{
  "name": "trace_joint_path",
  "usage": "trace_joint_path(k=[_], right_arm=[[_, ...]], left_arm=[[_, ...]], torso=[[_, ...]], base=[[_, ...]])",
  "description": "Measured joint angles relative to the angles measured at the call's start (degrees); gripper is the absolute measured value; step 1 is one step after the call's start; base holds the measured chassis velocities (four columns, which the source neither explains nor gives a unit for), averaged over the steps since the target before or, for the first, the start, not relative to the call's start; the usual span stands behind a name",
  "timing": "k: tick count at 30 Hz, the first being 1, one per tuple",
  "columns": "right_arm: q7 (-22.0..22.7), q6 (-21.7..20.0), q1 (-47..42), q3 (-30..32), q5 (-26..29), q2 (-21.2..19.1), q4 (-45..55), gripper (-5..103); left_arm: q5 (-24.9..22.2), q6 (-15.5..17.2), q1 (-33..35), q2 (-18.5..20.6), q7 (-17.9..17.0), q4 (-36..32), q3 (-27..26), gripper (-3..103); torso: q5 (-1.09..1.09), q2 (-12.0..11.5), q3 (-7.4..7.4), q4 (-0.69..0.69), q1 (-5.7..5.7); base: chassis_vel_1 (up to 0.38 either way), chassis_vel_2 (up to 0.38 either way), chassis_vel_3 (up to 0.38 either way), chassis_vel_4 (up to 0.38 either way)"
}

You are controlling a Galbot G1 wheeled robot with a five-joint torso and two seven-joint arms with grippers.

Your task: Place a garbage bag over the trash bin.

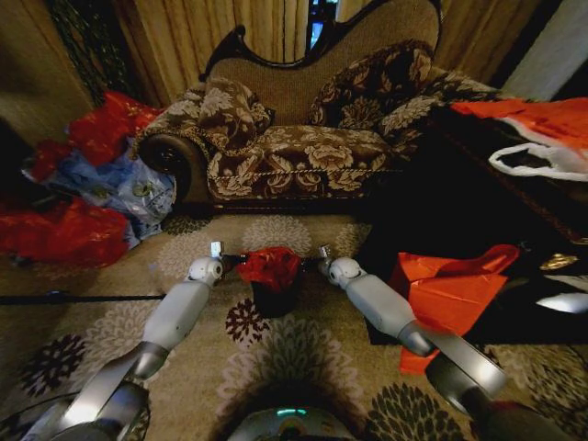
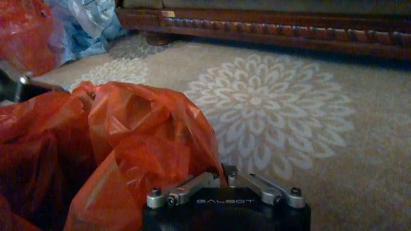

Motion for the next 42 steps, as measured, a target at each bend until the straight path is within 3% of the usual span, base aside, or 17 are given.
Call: trace_joint_path(k=[12, 26, 37, 41, 42], right_arm=[[-1.4, 1.7, -2.0, 0.6, -2.5, 0.3, -1.0, 0], [-1.5, 3.5, -4.8, 0.4, -4.2, 0.4, -1.3, 0], [1.1, 5.6, -7.7, 0.1, -4.4, 1.2, -1.8, 0], [4.9, 6.9, -8.5, -0.6, -4.5, 1.2, -0.7, 0], [6.2, 7.2, -8.7, -0.7, -4.5, 1.0, -0.2, 0]], left_arm=[[0.9, -0.3, 0.2, -2.2, 3.8, 5.3, -0.3, 6], [4.5, -4.4, 3.5, -3.5, 5.5, 7.3, -0.6, 8], [9.9, -10.4, 5.0, -5.3, 5.7, 11.5, -0.9, 8], [11.1, -12.1, 5.8, -5.8, 4.3, 11.2, -1.0, 8], [11.1, -12.3, 6.1, -5.8, 3.8, 10.6, -1.2, 14]], torso=[[0.01, 0.0, 0.0, 0.0, 0.0], [-0.02, 0.0, -0.01, 0.0, 0.0], [0.0, 0.0, -0.01, -0.01, 0.0], [0.01, 0.0, 0.0, 0.01, 0.0], [0.01, 0.0, 0.01, 0.02, 0.0]], base=[[0.0, 0.0, 0.0, 0.0], [0.0, 0.0, 0.0, 0.0], [0.0, 0.0, 0.0, 0.0], [0.0, 0.0, 0.0, 0.0], [0.0, 0.0, 0.0, 0.0]])
